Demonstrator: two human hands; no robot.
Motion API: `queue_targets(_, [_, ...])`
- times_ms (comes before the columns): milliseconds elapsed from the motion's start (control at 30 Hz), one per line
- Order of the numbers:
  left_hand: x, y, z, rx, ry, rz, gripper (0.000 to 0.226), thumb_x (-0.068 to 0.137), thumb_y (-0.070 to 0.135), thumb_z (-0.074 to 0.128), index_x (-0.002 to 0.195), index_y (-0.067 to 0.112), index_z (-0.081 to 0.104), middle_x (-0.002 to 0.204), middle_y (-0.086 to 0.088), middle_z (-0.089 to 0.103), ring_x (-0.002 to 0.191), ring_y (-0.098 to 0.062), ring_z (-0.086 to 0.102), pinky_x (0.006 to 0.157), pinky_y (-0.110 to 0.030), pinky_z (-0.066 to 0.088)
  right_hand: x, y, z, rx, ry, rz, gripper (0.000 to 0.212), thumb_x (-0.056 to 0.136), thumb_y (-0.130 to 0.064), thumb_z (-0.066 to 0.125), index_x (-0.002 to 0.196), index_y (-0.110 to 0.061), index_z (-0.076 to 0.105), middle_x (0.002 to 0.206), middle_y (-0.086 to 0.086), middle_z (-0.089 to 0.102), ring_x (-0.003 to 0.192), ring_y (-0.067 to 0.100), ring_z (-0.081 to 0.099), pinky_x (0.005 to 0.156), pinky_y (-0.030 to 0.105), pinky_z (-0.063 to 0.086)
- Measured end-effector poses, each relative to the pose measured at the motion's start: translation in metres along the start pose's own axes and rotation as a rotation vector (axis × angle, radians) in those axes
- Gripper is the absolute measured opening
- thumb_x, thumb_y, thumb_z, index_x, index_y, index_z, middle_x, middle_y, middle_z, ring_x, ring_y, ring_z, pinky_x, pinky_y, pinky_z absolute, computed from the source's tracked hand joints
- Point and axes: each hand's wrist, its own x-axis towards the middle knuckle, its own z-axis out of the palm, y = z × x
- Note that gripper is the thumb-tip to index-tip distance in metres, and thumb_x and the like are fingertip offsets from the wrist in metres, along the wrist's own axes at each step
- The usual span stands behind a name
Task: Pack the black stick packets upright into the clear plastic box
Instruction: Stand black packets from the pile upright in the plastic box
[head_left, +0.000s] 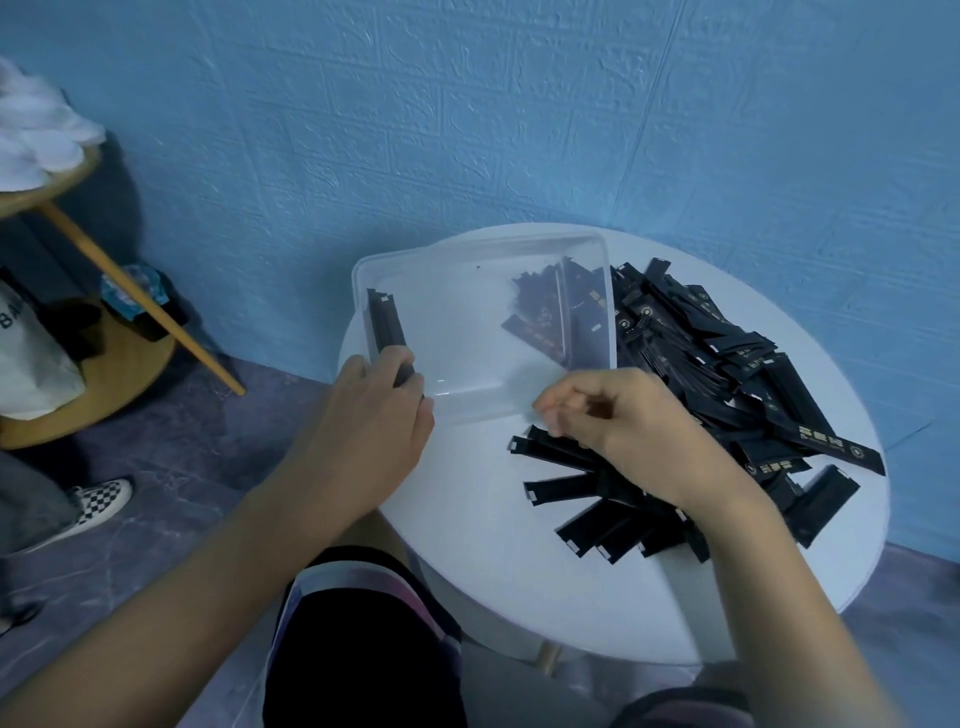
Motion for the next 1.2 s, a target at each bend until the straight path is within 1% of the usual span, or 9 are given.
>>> queue_targets(67, [0.000, 0.001, -0.002, 0.001, 0.007, -0.008, 0.040, 0.107, 0.035, 0.038, 0.126, 0.014, 0.067, 0.142, 0.003, 0.046, 0.093, -0.014, 0.032, 0.069, -0.029, 0.034, -0.011, 0.004, -0.001, -0.266, -0.006, 0.050, 0.006, 0.090, -0.030, 0.072, 0.095, -0.034, 0.074, 0.088, -0.018, 0.072, 0.080, 0.005, 0.064, 0.078, 0.025, 0.048])
queue_targets(167, [0.002, 0.002, -0.004, 0.014, 0.010, -0.025, 0.041, 0.107, 0.035, 0.037, 0.126, 0.015, 0.066, 0.141, 0.004, 0.048, 0.094, -0.016, 0.040, 0.069, -0.030, 0.032, -0.017, 0.006, 0.008, -0.523, 0.002, 0.050, 0.018, 0.089, -0.039, 0.071, 0.105, -0.032, 0.071, 0.100, -0.014, 0.067, 0.091, 0.013, 0.063, 0.082, 0.033, 0.048])
queue_targets(300, [0.003, 0.005, -0.008, 0.015, -0.012, -0.039, 0.041, 0.107, 0.035, 0.036, 0.129, 0.015, 0.065, 0.142, 0.003, 0.048, 0.103, -0.021, 0.050, 0.069, -0.030, 0.030, -0.013, 0.011, 0.019, -0.566, 0.016, 0.019, 0.030, 0.087, -0.044, 0.072, 0.114, -0.031, 0.069, 0.103, -0.012, 0.061, 0.094, 0.019, 0.062, 0.080, 0.035, 0.049])
queue_targets(433, [0.003, 0.004, -0.008, 0.006, -0.002, -0.024, 0.041, 0.107, 0.034, 0.037, 0.131, 0.014, 0.064, 0.141, 0.001, 0.050, 0.102, -0.022, 0.052, 0.071, -0.030, 0.033, -0.008, 0.010, 0.020, -0.606, 0.037, -0.076, 0.014, 0.091, -0.035, 0.065, 0.101, -0.027, 0.070, 0.090, -0.007, 0.063, 0.091, 0.020, 0.059, 0.076, 0.037, 0.049])
queue_targets(567, [0.003, 0.002, -0.006, 0.006, -0.006, -0.016, 0.043, 0.107, 0.036, 0.035, 0.135, 0.015, 0.060, 0.142, 0.002, 0.048, 0.099, -0.018, 0.046, 0.073, -0.029, 0.034, -0.002, 0.007, 0.016, -0.516, 0.094, -0.162, 0.008, 0.093, -0.024, 0.063, 0.094, -0.025, 0.071, 0.079, -0.007, 0.066, 0.080, 0.014, 0.056, 0.073, 0.032, 0.048])
queue_targets(733, [0.001, 0.000, -0.002, 0.010, 0.003, 0.002, 0.044, 0.104, 0.035, 0.040, 0.136, 0.013, 0.062, 0.138, -0.001, 0.054, 0.092, -0.019, 0.048, 0.069, -0.029, 0.035, 0.005, -0.019, 0.008, 0.039, 0.211, -0.194, 0.017, 0.090, -0.018, 0.073, 0.097, -0.033, 0.075, 0.078, -0.013, 0.070, 0.071, 0.005, 0.062, 0.071, 0.018, 0.049])
queue_targets(800, [-0.001, 0.001, -0.001, 0.007, 0.018, 0.031, 0.043, 0.101, 0.033, 0.044, 0.129, 0.010, 0.067, 0.129, -0.005, 0.061, 0.083, -0.017, 0.042, 0.064, -0.029, 0.035, 0.015, -0.033, 0.008, 0.110, 0.307, -0.244, 0.017, 0.092, -0.018, 0.070, 0.096, -0.034, 0.070, 0.079, -0.014, 0.069, 0.072, 0.004, 0.062, 0.072, 0.019, 0.049])
queue_targets(1000, [-0.007, 0.006, 0.003, -0.005, 0.044, 0.061, 0.042, 0.097, 0.031, 0.048, 0.125, 0.007, 0.068, 0.122, -0.007, 0.064, 0.080, -0.025, 0.055, 0.059, -0.028, 0.035, 0.059, -0.054, 0.034, -0.116, 0.387, -0.226, 0.008, 0.097, -0.029, 0.058, 0.103, -0.029, 0.063, 0.078, -0.014, 0.067, 0.070, 0.011, 0.064, 0.073, 0.035, 0.053])
queue_targets(1200, [-0.009, 0.008, 0.008, -0.089, 0.100, 0.070, 0.040, 0.098, 0.029, 0.048, 0.123, 0.007, 0.069, 0.118, -0.006, 0.063, 0.076, -0.021, 0.047, 0.058, -0.033, 0.043, 0.090, -0.054, 0.066, -0.230, 0.199, -0.096, 0.019, 0.093, -0.025, 0.060, 0.112, -0.023, 0.061, 0.084, -0.005, 0.073, 0.082, 0.024, 0.067, 0.074, 0.035, 0.051])
